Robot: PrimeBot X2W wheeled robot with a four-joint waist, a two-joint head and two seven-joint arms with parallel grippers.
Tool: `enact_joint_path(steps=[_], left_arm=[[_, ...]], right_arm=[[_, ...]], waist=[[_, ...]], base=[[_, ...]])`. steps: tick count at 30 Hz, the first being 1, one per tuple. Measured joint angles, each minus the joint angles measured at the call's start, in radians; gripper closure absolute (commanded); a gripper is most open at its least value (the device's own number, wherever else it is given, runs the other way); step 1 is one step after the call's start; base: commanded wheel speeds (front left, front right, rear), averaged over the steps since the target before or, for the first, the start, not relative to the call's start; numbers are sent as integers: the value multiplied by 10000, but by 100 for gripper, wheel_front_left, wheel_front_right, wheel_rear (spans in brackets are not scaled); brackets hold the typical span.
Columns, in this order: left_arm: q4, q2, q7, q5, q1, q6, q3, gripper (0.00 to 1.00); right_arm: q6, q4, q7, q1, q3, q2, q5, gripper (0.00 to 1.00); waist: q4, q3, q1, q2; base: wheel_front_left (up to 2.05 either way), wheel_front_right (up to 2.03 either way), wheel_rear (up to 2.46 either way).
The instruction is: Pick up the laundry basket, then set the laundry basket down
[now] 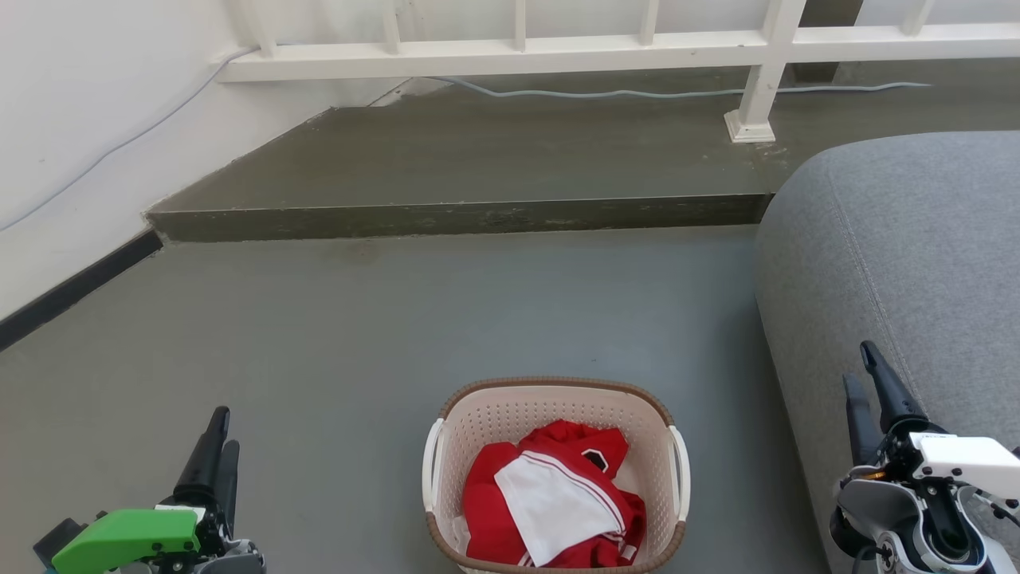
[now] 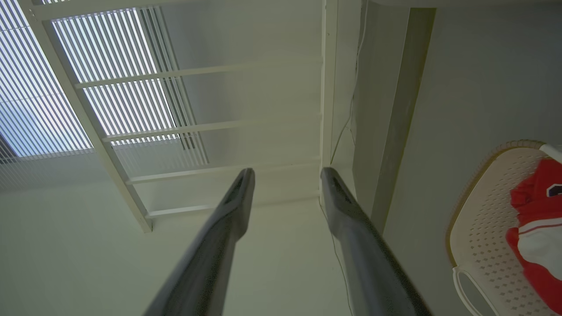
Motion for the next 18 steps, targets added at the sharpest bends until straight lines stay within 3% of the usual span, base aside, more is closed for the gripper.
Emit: enact_joint_path(steps=[18], left_arm=[[-203,12,-558,165,-21,0,-359,0]], right_arm=[[2,-314,-514,-25,477,-12,-12,0]], waist=[[3,52,0,0]], base=[[0,0,0]])
